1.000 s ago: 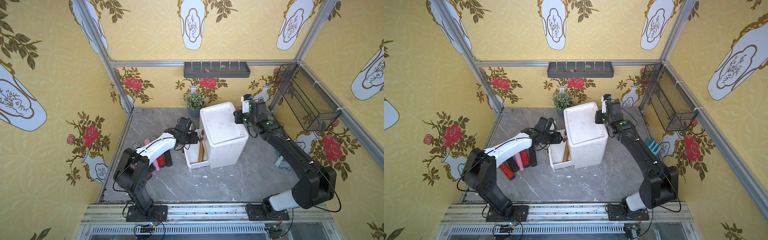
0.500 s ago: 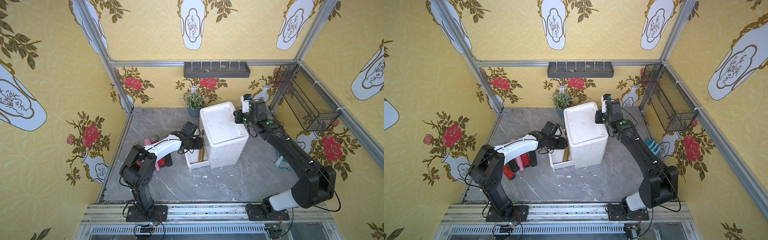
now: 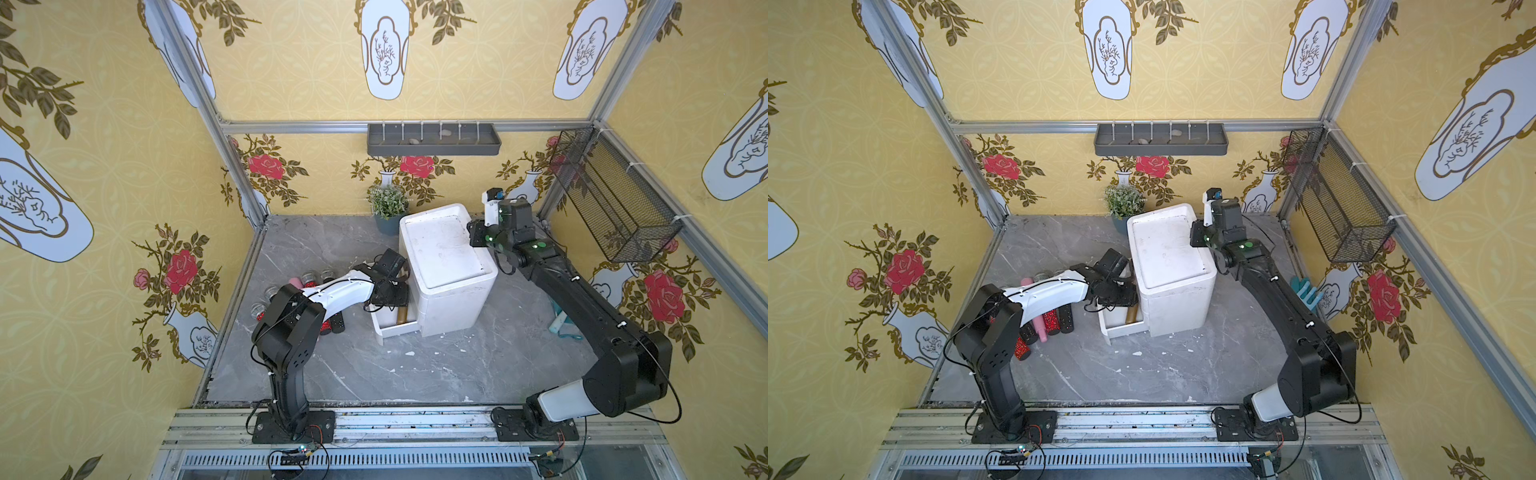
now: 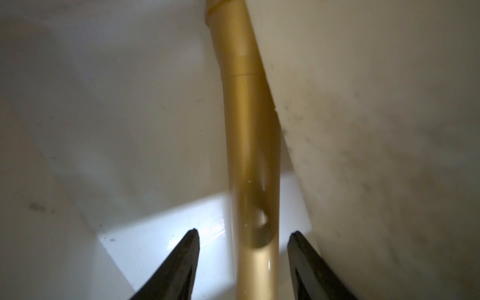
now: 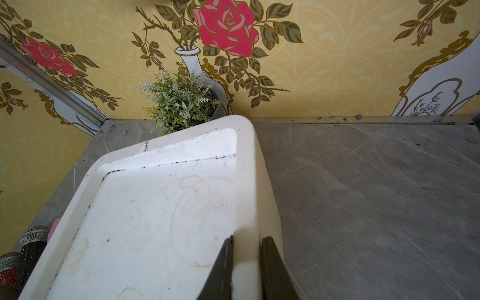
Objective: Take the microphone out of the drawer
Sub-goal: Pick up the microphone from the drawer.
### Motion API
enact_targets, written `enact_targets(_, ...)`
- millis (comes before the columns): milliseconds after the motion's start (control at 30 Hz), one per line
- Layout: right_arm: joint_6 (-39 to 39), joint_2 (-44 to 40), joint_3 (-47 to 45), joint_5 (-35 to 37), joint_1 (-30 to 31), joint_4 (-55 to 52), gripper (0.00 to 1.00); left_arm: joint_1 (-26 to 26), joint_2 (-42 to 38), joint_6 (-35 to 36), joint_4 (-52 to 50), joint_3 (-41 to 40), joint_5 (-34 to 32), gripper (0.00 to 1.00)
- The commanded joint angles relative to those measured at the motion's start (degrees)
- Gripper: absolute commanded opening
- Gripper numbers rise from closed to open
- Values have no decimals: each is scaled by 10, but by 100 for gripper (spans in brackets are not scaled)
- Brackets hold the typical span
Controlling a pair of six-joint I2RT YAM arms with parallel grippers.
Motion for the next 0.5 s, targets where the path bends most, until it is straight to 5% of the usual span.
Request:
enact_targets(0, 13, 14, -16, 11, -1, -125, 9, -14, 14, 2, 24, 14, -3, 60)
enact_targets(467, 13, 9, -19, 12, -1, -125, 9, -35, 46, -29, 8, 37, -41, 55)
